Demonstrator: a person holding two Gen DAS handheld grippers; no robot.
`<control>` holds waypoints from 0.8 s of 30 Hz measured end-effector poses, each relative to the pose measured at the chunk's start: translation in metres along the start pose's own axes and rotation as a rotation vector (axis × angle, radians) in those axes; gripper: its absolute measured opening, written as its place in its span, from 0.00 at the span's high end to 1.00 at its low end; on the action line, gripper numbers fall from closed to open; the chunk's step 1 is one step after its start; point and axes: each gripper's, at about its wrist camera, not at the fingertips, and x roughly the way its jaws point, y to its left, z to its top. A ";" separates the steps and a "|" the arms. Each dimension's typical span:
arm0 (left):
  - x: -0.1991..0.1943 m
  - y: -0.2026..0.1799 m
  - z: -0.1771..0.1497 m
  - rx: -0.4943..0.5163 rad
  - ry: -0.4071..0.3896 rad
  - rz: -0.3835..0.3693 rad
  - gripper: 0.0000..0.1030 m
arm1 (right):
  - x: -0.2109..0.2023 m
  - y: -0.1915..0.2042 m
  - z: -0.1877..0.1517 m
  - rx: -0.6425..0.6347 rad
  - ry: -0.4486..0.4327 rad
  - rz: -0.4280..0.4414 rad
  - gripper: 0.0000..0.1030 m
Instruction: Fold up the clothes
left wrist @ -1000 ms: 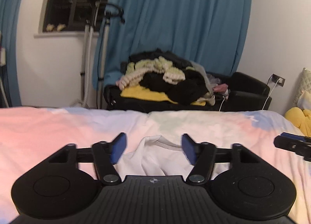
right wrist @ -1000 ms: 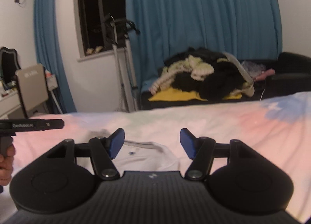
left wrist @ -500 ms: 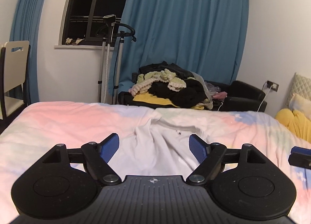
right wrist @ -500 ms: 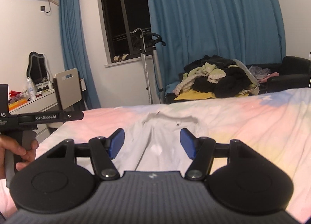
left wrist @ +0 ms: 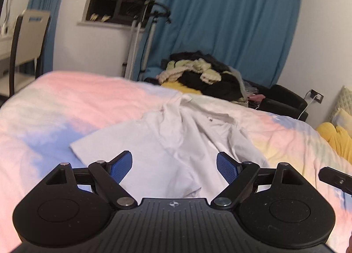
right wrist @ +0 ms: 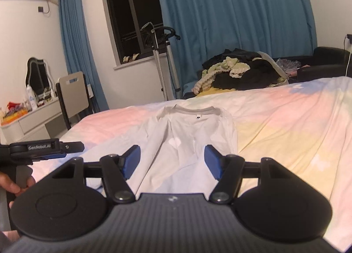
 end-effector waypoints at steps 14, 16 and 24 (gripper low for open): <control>0.031 0.056 0.005 -0.248 0.030 0.119 0.14 | 0.031 -0.021 -0.013 0.114 0.075 -0.017 0.25; 0.038 0.072 0.007 -0.282 0.024 0.154 0.14 | 0.032 -0.027 -0.014 0.153 0.085 -0.024 0.23; 0.078 0.123 0.006 -0.369 0.079 0.240 0.16 | 0.040 -0.043 -0.021 0.283 0.135 0.002 0.16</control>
